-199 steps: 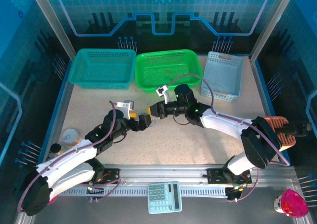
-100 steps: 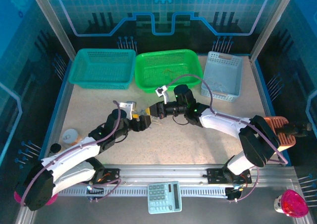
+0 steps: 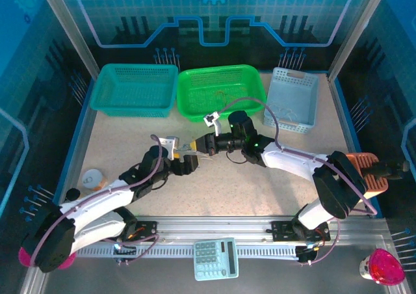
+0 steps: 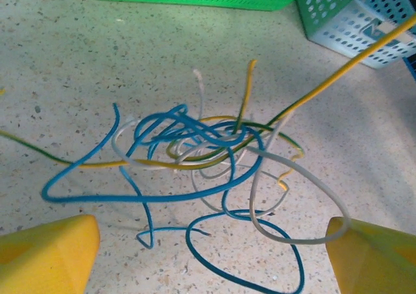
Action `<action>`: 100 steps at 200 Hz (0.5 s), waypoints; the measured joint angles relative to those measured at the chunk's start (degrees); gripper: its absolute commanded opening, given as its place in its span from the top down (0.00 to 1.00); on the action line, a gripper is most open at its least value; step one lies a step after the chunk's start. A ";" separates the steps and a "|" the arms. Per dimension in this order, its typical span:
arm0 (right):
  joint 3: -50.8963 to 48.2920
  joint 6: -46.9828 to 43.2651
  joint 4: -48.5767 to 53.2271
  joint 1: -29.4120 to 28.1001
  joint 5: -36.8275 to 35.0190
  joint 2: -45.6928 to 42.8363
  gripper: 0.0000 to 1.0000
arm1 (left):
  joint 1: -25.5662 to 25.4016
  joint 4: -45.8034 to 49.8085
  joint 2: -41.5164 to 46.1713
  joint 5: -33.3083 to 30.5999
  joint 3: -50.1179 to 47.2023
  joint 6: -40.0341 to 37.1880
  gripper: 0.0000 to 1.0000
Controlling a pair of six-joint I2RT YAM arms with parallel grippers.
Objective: Untangle the cables
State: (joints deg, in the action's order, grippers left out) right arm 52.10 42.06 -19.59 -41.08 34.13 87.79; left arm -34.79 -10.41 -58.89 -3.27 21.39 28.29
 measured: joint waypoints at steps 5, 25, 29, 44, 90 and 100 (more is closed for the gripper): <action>0.00 0.02 -0.02 0.00 0.04 0.00 1.00 | 0.00 -0.22 -0.68 -0.02 0.13 -0.02 0.08; 0.00 0.20 -0.20 -0.02 0.48 0.00 1.00 | 0.00 -1.44 -3.82 -0.20 1.40 -0.26 0.08; 0.00 0.20 -0.22 -0.04 0.52 0.00 1.00 | 0.00 -1.95 -4.52 -0.33 1.70 -0.28 0.08; 0.00 0.20 -0.24 -0.13 0.66 0.00 1.00 | 0.00 -3.45 -6.73 -0.63 2.75 -0.39 0.08; 0.00 0.48 -0.68 -0.22 0.87 0.00 1.00 | 0.00 -7.41 -12.57 -2.21 5.11 -0.42 0.51; 0.00 0.72 -0.87 -0.22 0.98 0.00 1.00 | 0.00 -8.00 -13.42 -2.58 5.14 -0.66 0.69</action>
State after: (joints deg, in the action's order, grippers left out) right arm 52.10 42.78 -20.47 -41.30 35.11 87.79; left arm -34.79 -18.41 -72.31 -5.85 26.52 27.64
